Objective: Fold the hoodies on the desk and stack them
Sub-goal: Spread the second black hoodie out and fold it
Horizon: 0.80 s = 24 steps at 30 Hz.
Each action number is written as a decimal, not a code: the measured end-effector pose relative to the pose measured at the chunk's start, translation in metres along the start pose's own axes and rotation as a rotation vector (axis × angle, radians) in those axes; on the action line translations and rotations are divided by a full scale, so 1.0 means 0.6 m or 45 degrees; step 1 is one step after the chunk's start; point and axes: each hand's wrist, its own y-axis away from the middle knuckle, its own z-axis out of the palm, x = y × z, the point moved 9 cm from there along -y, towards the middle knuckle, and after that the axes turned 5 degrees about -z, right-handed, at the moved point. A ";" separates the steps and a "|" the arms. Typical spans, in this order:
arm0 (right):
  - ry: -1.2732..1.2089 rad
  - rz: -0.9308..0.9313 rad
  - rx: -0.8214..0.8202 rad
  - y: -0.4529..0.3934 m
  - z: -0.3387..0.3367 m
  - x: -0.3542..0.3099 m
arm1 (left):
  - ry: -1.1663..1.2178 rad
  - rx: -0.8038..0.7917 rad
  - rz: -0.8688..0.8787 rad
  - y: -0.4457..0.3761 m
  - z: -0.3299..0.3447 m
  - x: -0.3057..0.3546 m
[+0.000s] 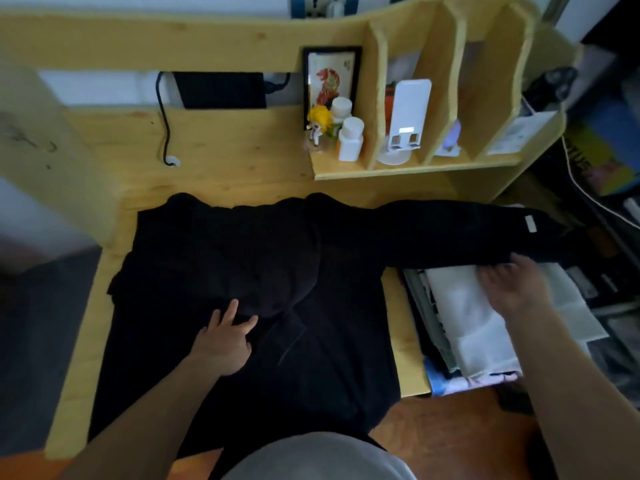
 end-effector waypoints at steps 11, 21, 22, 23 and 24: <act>-0.266 -0.095 -0.587 0.083 0.200 -0.068 | 1.908 0.115 -0.134 0.179 -0.070 0.032; 2.400 -1.066 -1.796 0.370 0.167 0.480 | 2.450 -0.092 -0.419 0.187 0.057 -0.152; 2.430 -0.995 -1.717 0.361 0.145 0.492 | 2.300 -0.102 -0.512 0.184 0.080 -0.162; 2.374 -0.959 -1.615 0.353 0.134 0.488 | 2.177 -0.097 -0.564 0.178 0.095 -0.170; 2.342 -0.913 -1.525 0.343 0.125 0.481 | 2.107 -0.077 -0.589 0.172 0.104 -0.177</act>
